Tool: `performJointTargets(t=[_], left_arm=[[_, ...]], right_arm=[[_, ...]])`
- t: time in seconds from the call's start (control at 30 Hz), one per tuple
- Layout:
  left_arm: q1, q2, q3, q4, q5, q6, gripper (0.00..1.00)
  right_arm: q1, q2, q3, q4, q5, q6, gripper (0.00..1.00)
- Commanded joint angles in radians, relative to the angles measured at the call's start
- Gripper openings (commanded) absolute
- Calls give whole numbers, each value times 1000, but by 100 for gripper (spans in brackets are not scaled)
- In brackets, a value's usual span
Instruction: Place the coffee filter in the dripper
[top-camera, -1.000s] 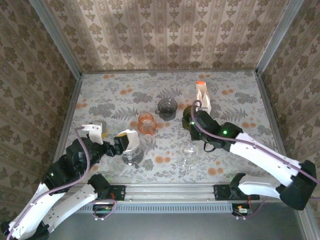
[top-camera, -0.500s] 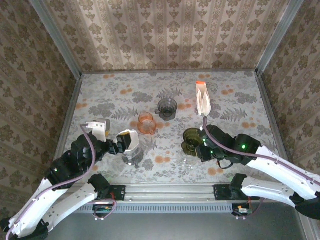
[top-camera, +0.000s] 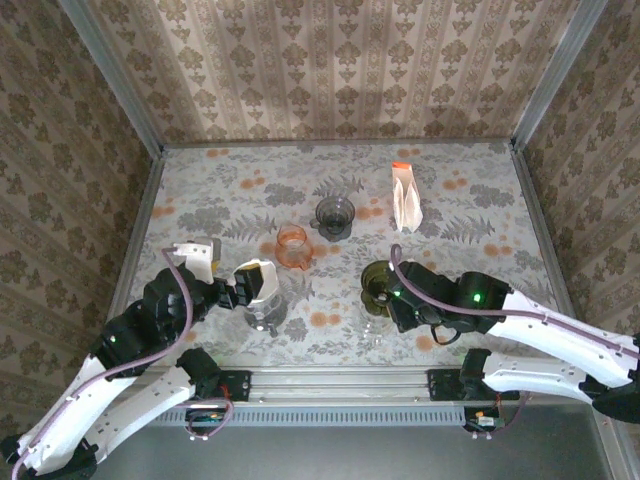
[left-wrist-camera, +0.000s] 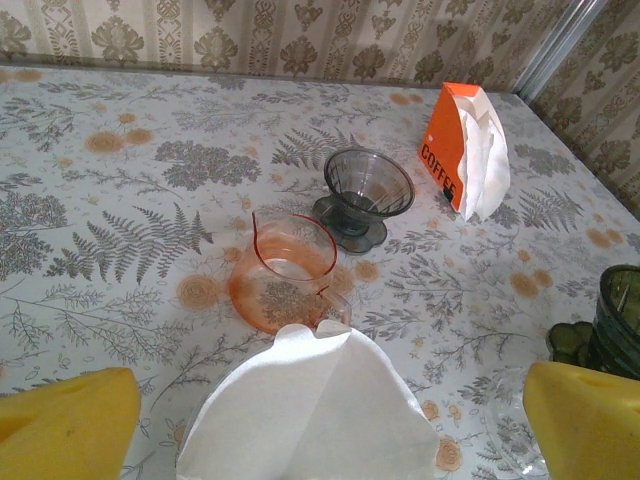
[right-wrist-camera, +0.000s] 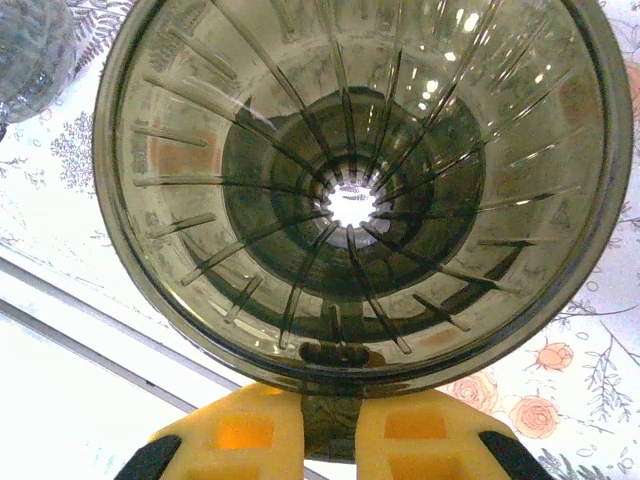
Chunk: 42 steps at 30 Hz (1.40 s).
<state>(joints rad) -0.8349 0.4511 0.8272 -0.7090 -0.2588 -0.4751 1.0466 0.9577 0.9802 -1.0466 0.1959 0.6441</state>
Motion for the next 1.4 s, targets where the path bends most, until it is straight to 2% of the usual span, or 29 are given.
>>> performJointTargets(t=[0.0, 0.17, 0.5, 0.77, 1.2, 1.37], left_arm=[[10, 5, 16, 23, -12, -11, 100], [8, 8, 28, 22, -8, -7, 100], [8, 9, 21, 27, -11, -5, 100], [8, 10, 16, 32, -14, -5, 100], [8, 14, 14, 36, -8, -8, 100], [8, 14, 25, 31, -11, -7, 100]], right_arm=[[43, -4, 57, -71, 101, 26, 0], [88, 8, 94, -69, 141, 25, 0], [118, 12, -8, 8, 100, 62, 0], [176, 10, -17, 15, 123, 78, 0], [197, 9, -64, -20, 137, 111, 0], [208, 3, -90, 30, 89, 114, 0]])
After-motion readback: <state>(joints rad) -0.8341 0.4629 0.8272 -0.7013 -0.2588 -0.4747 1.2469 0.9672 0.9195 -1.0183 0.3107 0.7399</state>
